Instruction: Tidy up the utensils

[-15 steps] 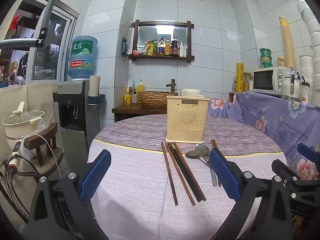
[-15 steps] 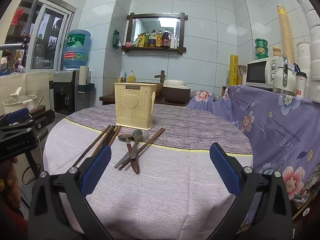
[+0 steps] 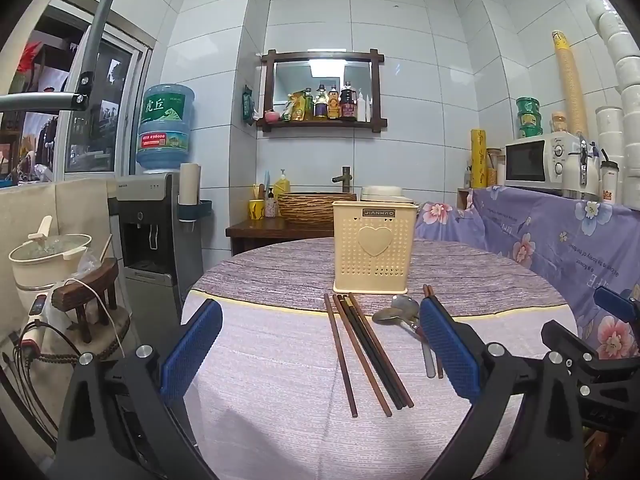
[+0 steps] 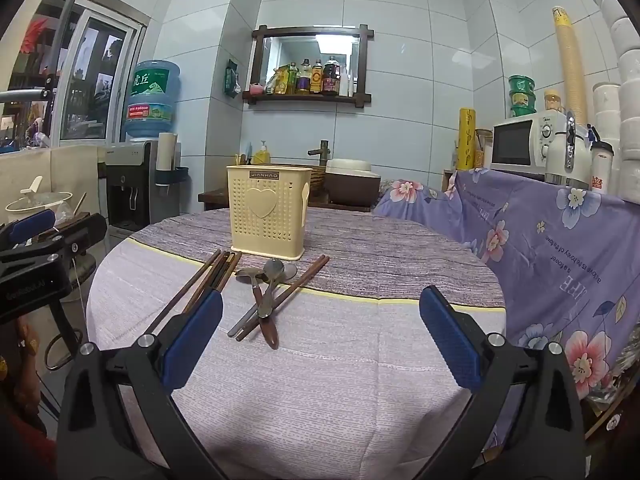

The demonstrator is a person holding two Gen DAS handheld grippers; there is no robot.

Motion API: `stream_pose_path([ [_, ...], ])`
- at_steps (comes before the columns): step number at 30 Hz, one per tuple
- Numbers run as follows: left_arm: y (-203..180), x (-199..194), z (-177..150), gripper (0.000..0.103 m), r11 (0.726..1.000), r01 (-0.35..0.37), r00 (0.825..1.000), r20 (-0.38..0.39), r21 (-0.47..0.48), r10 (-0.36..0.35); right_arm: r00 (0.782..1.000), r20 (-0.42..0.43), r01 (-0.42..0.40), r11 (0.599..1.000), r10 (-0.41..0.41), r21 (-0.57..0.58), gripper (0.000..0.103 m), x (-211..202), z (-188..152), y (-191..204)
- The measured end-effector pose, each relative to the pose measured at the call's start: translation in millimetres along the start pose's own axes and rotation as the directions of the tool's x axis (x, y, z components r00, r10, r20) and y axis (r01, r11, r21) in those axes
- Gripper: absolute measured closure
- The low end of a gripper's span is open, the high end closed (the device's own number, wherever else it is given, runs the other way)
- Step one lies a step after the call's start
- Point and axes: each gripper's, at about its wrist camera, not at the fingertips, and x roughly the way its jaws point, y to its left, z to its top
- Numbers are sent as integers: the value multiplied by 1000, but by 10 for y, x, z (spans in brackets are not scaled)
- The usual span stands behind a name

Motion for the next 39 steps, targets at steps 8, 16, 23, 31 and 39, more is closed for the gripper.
stream_pose_path([
  [8, 0, 2, -16, 5, 1000, -2, 1000, 1, -3, 2, 1000, 2, -1, 1000, 1, -3, 6, -17, 13, 23],
  [16, -18, -14, -26, 5, 1000, -3, 1000, 3, 0, 3, 1000, 2, 0, 1000, 0, -3, 6, -21, 6, 24],
  [23, -5, -10, -21, 5, 1000, 3, 1000, -1, 2, -3, 1000, 1, -1, 1000, 1, -1, 6, -18, 1, 28],
  [31, 4, -20, -21, 5, 1000, 3, 1000, -2, 2, -3, 1000, 0, -1, 1000, 1, 0, 6, -18, 3, 30],
  [39, 15, -19, -19, 5, 1000, 3, 1000, 0, 1, -3, 1000, 0, -2, 1000, 2, -1, 6, -22, -5, 36],
])
